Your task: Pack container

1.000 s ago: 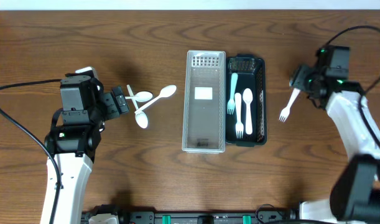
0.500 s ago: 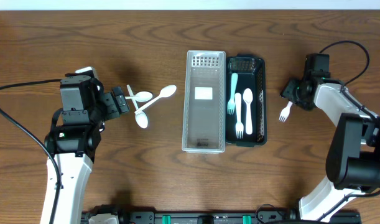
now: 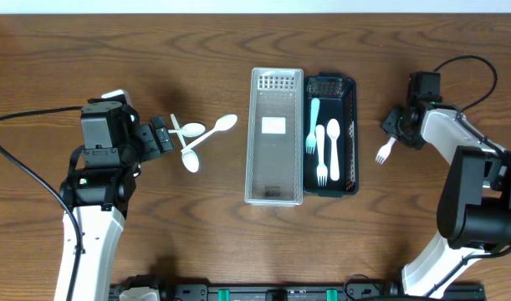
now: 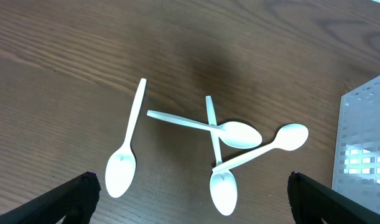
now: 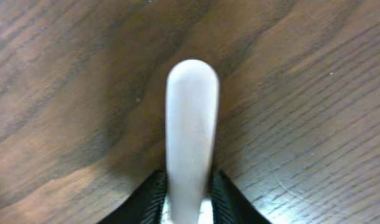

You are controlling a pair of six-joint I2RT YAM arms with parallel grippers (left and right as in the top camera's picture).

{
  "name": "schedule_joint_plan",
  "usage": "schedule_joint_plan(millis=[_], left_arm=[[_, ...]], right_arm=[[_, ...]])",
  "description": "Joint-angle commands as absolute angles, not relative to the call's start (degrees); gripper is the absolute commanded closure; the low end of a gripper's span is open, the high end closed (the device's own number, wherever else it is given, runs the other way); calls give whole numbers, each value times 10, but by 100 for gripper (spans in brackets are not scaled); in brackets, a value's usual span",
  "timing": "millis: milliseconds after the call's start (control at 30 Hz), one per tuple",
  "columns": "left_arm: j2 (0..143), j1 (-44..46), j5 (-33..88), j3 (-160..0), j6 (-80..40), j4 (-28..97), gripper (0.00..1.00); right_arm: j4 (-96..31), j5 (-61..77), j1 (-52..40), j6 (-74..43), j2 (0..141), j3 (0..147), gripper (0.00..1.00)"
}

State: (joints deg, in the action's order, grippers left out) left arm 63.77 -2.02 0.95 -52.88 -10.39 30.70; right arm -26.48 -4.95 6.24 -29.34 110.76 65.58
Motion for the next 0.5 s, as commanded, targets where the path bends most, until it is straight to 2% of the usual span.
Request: schedule_joint_plan(millis=[0, 267, 467], left_arm=[[640, -18, 8, -539, -95, 308, 2], [640, -18, 9, -539, -95, 308, 2], [640, -18, 9, -539, -94, 308, 2]], right_arm=[[-281, -58, 64, -299, 1146, 636, 78], [-309, -60, 62, -297, 1080, 636, 96], [-324, -43, 43, -297, 943, 637, 97]])
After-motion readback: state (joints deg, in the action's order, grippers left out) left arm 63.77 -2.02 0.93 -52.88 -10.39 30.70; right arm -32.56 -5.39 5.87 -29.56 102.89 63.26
